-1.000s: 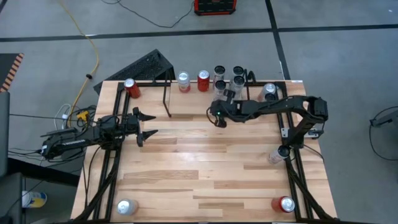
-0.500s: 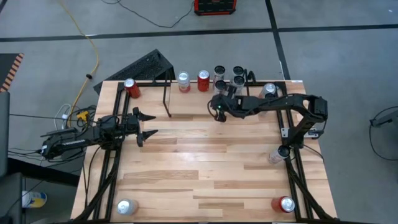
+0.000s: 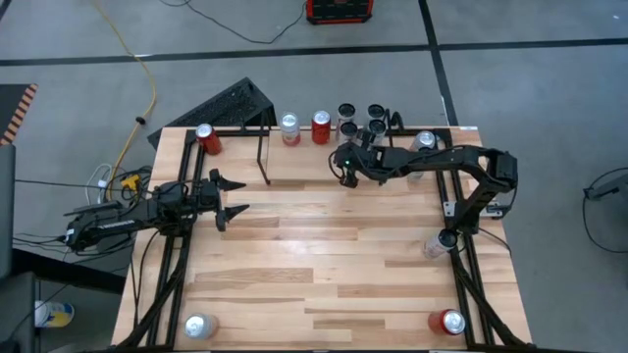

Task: Place canned beverage on shelf
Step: Put the left white pink soda can on the shelf aligned with the other white pink soda can

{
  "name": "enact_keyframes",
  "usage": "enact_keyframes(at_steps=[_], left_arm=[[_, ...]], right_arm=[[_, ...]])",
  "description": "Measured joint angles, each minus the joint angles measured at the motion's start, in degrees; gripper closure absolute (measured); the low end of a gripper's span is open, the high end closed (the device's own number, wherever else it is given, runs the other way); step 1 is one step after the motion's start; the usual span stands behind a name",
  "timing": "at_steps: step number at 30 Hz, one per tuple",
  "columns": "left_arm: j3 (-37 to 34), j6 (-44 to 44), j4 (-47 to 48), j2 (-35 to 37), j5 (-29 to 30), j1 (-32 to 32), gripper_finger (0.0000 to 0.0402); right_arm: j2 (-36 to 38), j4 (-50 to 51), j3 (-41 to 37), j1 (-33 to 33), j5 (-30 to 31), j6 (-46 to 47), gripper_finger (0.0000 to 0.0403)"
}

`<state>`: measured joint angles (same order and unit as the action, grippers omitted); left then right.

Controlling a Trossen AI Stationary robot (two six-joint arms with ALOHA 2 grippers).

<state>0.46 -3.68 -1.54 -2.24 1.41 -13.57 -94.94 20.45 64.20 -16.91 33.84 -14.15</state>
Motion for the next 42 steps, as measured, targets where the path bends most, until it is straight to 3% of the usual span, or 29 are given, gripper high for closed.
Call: enact_keyframes(at_steps=[4, 13, 25, 42], left_arm=[[0.0, 0.0, 0.0, 0.0, 0.0, 0.0, 0.0078], [0.0, 0.0, 0.0, 0.0, 0.0, 0.0, 0.0078], [0.0, 0.0, 0.0, 0.0, 0.0, 0.0, 0.0078], [0.0, 0.0, 0.0, 0.0, 0.0, 0.0, 0.0078]], right_arm=[[0.0, 0.0, 0.0, -0.5, -4.0, 0.6, 0.0383], [0.0, 0.0, 0.0, 0.9, -4.0, 2.1, 0.0383], [-7.4, -2.3, -0.1, 3.8, 3.6, 1.6, 0.0386], [-7.5, -3.9, 0.0, 1.1, 6.3, 0.6, 0.0386]])
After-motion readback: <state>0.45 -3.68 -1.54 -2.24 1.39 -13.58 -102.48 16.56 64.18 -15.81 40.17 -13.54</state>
